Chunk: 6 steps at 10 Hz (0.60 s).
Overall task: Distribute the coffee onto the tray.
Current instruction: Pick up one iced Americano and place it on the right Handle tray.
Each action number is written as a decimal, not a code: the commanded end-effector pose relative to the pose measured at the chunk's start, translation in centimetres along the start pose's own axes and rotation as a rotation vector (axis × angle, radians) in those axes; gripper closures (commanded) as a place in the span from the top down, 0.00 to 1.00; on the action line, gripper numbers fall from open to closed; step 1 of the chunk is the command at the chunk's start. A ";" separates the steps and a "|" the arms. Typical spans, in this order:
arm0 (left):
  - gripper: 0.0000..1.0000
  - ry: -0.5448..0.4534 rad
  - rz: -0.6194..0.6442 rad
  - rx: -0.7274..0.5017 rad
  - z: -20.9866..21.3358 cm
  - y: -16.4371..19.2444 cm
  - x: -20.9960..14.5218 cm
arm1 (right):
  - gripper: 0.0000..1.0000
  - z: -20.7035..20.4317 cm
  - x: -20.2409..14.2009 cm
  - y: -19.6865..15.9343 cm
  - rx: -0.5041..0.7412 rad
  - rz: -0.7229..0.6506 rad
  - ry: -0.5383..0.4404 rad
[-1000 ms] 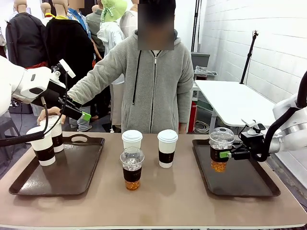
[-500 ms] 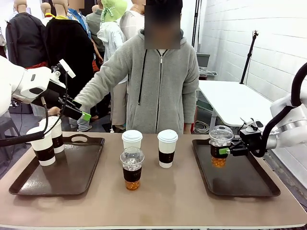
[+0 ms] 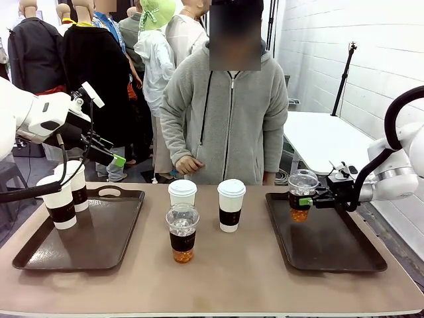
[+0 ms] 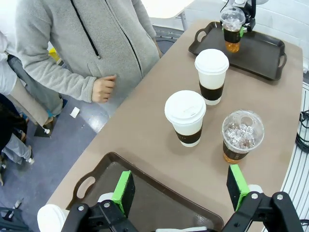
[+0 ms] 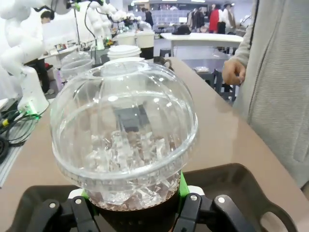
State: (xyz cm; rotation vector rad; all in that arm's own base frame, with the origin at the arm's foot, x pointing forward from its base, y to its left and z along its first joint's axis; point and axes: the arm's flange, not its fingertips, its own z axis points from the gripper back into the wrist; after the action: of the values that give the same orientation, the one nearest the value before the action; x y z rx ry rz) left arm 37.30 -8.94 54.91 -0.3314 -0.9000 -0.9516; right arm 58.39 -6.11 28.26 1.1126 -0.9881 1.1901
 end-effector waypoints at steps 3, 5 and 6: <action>1.00 -0.006 -0.007 -0.009 -0.1 0.3 -0.3 | 0.68 -0.2 -0.5 -3.0 -0.019 0.001 -0.055; 1.00 -0.006 -0.007 -0.009 -0.1 0.3 -0.3 | 0.68 -0.5 -1.3 -3.8 -0.035 0.010 -0.053; 1.00 -0.006 -0.007 -0.009 -0.1 0.3 -0.3 | 0.68 -0.7 -1.6 -3.9 -0.035 0.008 -0.057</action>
State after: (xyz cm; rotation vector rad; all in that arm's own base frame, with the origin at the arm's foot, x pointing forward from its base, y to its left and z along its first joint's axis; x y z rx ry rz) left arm 37.30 -8.96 54.91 -0.3353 -0.9000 -0.9483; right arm 61.10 -6.12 25.67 1.1147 -1.0138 1.1659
